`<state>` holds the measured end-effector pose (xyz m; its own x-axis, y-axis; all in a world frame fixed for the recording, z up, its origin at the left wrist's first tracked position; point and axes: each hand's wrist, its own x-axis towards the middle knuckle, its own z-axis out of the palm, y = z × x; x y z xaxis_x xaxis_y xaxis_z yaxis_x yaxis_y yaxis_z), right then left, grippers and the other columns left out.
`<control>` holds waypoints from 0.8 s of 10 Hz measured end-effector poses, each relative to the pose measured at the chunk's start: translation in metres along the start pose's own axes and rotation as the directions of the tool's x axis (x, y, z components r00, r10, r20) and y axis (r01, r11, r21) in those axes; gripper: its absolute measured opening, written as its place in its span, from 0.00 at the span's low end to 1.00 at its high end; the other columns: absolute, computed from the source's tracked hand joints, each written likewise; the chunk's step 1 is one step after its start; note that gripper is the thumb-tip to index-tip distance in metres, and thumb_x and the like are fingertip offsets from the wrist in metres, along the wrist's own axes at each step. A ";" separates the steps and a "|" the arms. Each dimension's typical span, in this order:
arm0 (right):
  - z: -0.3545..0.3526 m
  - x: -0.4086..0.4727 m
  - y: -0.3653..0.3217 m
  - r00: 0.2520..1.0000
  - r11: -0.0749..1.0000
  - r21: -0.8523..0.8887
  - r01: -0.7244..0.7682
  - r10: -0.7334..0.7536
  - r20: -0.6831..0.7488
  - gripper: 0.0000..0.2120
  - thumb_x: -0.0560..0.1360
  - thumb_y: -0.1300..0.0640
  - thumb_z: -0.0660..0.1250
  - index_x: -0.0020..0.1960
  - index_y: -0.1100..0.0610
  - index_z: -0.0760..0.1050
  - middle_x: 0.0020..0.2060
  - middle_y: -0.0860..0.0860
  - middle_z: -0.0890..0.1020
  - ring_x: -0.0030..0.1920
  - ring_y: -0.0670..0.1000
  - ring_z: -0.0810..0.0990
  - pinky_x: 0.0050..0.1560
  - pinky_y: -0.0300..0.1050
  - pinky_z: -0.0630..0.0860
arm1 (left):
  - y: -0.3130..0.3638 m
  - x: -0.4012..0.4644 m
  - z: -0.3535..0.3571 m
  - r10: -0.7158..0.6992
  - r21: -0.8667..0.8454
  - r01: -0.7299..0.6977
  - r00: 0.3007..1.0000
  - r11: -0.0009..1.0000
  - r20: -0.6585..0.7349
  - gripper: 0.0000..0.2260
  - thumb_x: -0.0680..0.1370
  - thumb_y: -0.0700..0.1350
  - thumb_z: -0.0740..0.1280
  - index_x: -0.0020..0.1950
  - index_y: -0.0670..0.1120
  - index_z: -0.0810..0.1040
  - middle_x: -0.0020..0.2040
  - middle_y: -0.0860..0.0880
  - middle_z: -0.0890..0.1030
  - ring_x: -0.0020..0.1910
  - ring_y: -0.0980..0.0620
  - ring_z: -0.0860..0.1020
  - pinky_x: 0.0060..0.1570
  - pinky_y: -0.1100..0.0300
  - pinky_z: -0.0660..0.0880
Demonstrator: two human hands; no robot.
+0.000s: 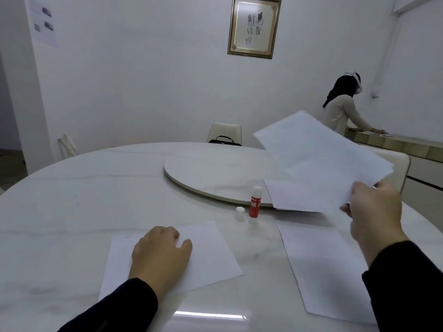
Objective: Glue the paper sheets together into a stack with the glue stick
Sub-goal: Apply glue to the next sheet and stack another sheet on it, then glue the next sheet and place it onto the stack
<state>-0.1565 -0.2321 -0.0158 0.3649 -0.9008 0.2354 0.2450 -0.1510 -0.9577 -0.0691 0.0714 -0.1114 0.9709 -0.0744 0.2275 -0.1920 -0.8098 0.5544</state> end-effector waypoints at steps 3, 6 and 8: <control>0.050 0.037 0.067 0.933 0.905 -0.351 -0.242 0.316 0.170 0.31 0.80 0.62 0.54 0.77 0.62 0.42 0.61 0.55 0.72 0.50 0.50 0.77 0.39 0.38 0.72 | 0.004 -0.006 0.007 0.188 0.209 -0.198 0.980 0.958 0.066 0.21 0.72 0.65 0.56 0.59 0.54 0.68 0.60 0.56 0.71 0.63 0.54 0.67 0.68 0.52 0.58; 0.034 0.011 0.046 0.805 0.842 -0.266 -0.469 0.532 0.264 0.08 0.73 0.69 0.64 0.52 0.66 0.72 0.30 0.58 0.77 0.22 0.51 0.77 0.15 0.33 0.70 | 0.006 -0.005 0.005 0.182 0.202 -0.194 0.980 0.960 0.079 0.21 0.73 0.64 0.55 0.61 0.54 0.68 0.61 0.57 0.71 0.64 0.55 0.67 0.68 0.53 0.58; 0.064 -0.037 0.051 0.739 0.771 -0.630 0.099 0.367 0.565 0.32 0.65 0.51 0.78 0.62 0.65 0.72 0.48 0.53 0.75 0.43 0.52 0.73 0.42 0.42 0.68 | 0.007 -0.007 0.006 0.202 0.221 -0.228 0.970 0.948 0.132 0.25 0.73 0.65 0.54 0.64 0.53 0.66 0.65 0.54 0.70 0.68 0.51 0.63 0.71 0.50 0.55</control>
<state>-0.0996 -0.1805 -0.0621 0.8674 -0.4906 -0.0839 -0.3406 -0.4621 -0.8188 -0.0767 0.0623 -0.1138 0.9223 -0.3127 0.2269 -0.3713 -0.8797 0.2970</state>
